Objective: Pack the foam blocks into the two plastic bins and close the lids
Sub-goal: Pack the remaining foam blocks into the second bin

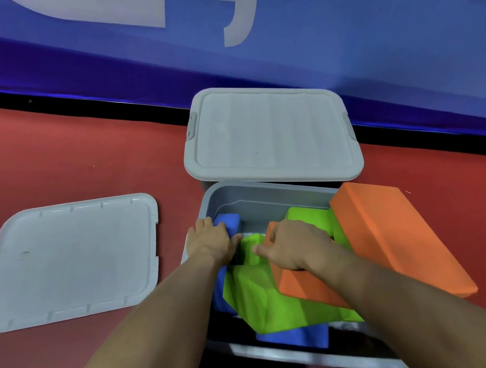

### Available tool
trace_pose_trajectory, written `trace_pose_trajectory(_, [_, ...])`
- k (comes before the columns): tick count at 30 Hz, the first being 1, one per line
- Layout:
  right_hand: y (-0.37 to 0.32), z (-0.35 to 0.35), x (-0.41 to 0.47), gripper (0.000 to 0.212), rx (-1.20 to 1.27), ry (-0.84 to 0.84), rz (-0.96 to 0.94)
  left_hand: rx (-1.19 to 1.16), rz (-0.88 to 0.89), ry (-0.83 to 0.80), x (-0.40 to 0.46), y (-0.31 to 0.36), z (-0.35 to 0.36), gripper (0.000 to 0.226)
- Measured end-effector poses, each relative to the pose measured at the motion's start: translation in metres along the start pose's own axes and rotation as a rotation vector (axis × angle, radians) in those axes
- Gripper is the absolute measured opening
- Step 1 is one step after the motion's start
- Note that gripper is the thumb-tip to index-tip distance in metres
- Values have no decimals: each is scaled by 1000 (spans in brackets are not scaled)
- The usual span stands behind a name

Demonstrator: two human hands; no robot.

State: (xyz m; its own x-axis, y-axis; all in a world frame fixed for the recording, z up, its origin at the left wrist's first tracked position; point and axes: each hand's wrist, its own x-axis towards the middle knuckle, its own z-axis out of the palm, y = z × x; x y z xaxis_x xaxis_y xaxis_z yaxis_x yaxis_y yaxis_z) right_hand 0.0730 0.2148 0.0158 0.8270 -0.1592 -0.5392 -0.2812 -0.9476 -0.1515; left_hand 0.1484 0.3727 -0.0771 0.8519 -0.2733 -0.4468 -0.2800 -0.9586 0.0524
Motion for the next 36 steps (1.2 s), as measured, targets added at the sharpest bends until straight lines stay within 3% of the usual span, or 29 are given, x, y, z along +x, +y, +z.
trace_pose_trajectory(4, [-26, -3, -19, 63, -291, 179, -189, 10, 32, -11, 2, -5, 2, 53])
trace_pose_trajectory(6, [-41, 1, -28, 60, -331, 158, -306, 2, 46, -43, 0, -8, 3, 43])
trace_pose_trajectory(10, [-54, 19, -23, 62, -484, 0, -334, -15, 107, -42, -8, -16, 3, 35])
trace_pose_trajectory(12, [-48, 40, 3, 75, -537, -89, -214, -30, 148, -34, -11, -23, 5, 35])
trace_pose_trajectory(15, [-40, 71, 34, 68, -506, -430, -125, -58, 196, -37, -15, -33, 9, 31])
trace_pose_trajectory(19, [-74, 35, -38, 75, -758, -191, -228, -46, 208, -61, -19, -39, 11, 26])
trace_pose_trajectory(28, [-36, -15, -39, 73, -374, 76, -114, -42, 241, -96, -26, -49, 9, 21])
trace_pose_trajectory(36, [-20, -25, -41, 76, -111, 259, -6, -17, 275, -116, -31, -51, 13, 38])
